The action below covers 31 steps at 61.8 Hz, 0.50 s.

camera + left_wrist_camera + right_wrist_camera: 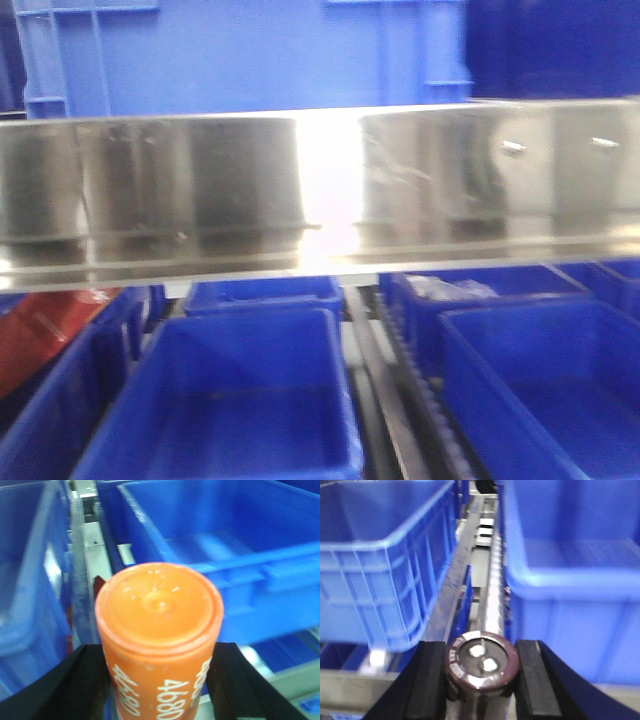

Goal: Place cylindrical capacitor in blue bin on shelf
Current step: 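Approach the shelf and position both grippers over a blue bin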

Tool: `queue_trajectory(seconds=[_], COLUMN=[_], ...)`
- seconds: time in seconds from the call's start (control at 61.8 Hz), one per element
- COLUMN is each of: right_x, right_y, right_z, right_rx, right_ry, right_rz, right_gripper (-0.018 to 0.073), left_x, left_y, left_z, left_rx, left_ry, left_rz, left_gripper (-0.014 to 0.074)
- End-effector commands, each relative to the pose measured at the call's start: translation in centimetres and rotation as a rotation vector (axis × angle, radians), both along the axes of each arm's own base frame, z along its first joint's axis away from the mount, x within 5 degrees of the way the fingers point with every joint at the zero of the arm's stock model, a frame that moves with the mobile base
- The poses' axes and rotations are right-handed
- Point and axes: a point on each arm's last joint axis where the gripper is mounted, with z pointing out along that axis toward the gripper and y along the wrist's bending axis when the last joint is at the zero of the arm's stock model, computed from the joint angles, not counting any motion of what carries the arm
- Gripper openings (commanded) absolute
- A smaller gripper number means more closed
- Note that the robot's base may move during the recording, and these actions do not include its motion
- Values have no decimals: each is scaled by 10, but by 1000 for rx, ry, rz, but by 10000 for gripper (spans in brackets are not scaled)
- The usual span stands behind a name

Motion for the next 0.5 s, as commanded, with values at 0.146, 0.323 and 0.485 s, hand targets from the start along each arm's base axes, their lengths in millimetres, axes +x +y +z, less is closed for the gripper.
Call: queue_trajectory(seconds=[0.146, 0.323, 0.485], right_x=[1, 1, 1], right_y=[0, 0, 0], right_z=[2, 2, 2], right_rx=[6, 6, 6], right_ry=[-27, -27, -27], right_rz=[-3, -3, -3], right_gripper=[-162, -162, -162], left_x=[-1, -1, -1], left_y=[-1, -1, -1], left_z=[2, 2, 2], left_rx=[-16, -16, -16], left_ry=[-20, -20, -20], left_rz=[-6, -6, -6], left_gripper=[-111, -111, -111])
